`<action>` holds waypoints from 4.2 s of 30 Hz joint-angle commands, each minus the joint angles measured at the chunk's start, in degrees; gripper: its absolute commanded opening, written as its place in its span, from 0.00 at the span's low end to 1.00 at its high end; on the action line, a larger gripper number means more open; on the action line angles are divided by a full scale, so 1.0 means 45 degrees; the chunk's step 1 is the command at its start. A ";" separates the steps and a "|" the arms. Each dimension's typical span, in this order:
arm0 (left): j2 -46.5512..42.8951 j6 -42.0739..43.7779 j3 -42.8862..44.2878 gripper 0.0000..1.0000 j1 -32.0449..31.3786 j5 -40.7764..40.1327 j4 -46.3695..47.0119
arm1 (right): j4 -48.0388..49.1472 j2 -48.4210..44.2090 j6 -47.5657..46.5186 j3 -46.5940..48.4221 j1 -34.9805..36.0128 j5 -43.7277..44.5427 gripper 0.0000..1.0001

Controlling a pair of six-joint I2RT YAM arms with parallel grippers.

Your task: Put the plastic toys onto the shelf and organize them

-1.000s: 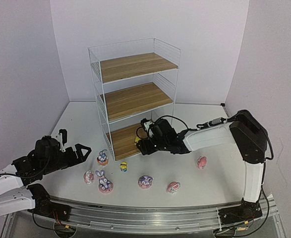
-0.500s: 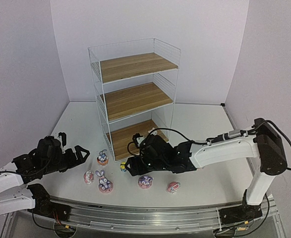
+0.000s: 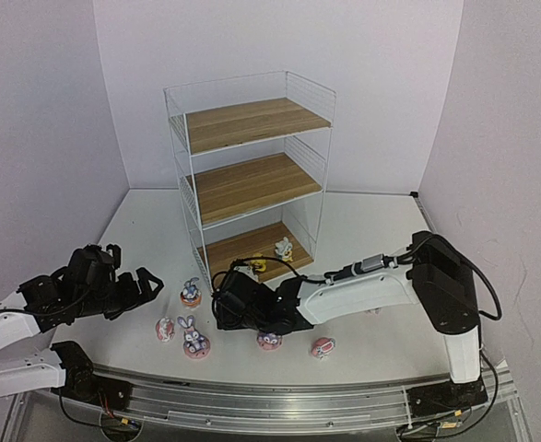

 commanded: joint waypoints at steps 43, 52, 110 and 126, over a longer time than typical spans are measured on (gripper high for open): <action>-0.1224 0.0203 0.0090 1.00 -0.0009 0.0720 -0.0818 | -0.1839 0.2142 0.1254 0.2865 0.0422 0.2160 0.34; -0.1264 0.0218 0.0055 1.00 -0.0010 0.0716 -0.0768 | -0.1833 0.1785 0.0021 0.2858 0.0494 0.2215 0.18; -0.0912 0.0163 0.0046 1.00 -0.0009 0.0946 0.0449 | 0.4103 0.1486 -0.7996 0.1748 -0.2074 -0.0620 0.15; -0.1041 0.0146 0.0094 1.00 -0.0009 0.0774 0.0276 | 0.4124 0.2223 -0.8140 0.2423 -0.2256 -0.0926 0.17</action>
